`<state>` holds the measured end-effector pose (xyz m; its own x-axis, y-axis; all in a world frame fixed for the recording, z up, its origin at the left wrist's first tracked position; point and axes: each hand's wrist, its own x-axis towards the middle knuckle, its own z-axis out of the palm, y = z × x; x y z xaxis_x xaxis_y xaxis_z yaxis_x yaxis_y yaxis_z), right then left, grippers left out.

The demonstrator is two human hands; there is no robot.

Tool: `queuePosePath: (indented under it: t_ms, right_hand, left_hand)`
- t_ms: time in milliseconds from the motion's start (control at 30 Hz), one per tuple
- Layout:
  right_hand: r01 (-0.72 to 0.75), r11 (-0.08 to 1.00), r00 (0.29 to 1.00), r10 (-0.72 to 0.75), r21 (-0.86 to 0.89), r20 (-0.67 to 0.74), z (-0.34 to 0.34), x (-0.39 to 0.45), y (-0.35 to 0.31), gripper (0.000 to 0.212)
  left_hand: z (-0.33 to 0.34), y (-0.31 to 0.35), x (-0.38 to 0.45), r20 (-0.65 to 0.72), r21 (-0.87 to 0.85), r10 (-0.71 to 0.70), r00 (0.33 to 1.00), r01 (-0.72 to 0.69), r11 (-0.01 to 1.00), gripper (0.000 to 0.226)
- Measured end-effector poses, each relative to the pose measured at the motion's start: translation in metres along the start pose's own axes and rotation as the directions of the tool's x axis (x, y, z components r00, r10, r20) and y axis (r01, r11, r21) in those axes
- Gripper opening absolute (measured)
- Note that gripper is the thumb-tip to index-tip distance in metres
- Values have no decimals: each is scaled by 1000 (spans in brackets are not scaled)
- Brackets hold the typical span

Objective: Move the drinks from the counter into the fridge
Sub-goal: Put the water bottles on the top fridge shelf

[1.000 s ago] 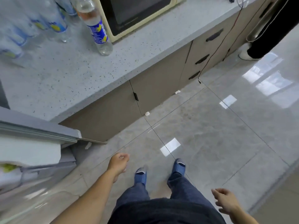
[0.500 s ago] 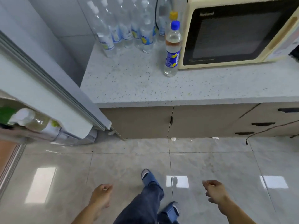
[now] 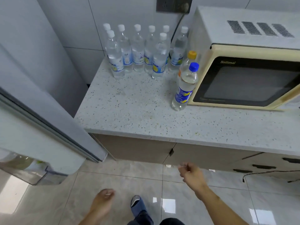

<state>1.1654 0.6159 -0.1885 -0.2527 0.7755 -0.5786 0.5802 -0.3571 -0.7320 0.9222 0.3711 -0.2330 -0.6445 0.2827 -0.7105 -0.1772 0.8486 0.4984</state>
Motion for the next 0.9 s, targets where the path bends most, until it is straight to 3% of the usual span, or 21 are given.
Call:
queuePosePath:
  t_ms: [67, 267, 400, 533, 600, 733, 900]
  right_hand:
    - [107, 994, 994, -107, -1, -5, 6, 8, -37, 8]
    - [414, 909, 910, -413, 45, -20, 18, 28, -130, 10]
    - [543, 837, 840, -542, 69, -36, 34, 61, -187, 17]
    - [611, 785, 791, -607, 98, -77, 55, 105, -260, 37]
    - [600, 790, 800, -587, 129, -127, 66, 133, -298, 52]
    - [417, 847, 902, -340, 330, -267, 81, 184, -356, 77]
    - [442, 839, 847, -274, 317, -455, 94, 223, -379, 86]
  left_hand:
    - [4, 42, 4, 54, -9, 100, 994, -100, 995, 12]
    - [4, 157, -2, 92, -258, 364, 927, -331, 908, 11]
    - [0, 239, 2, -79, -402, 435, 897, -428, 809, 15]
    - [-14, 323, 19, -307, -497, 378, 873, -486, 719, 18]
    - [-25, 365, 33, -399, -525, 302, 866, -486, 699, 25]
    - [-49, 430, 65, -506, -551, 149, 850, -451, 702, 52]
    - [-69, 472, 108, -525, -508, 121, 842, -424, 750, 83]
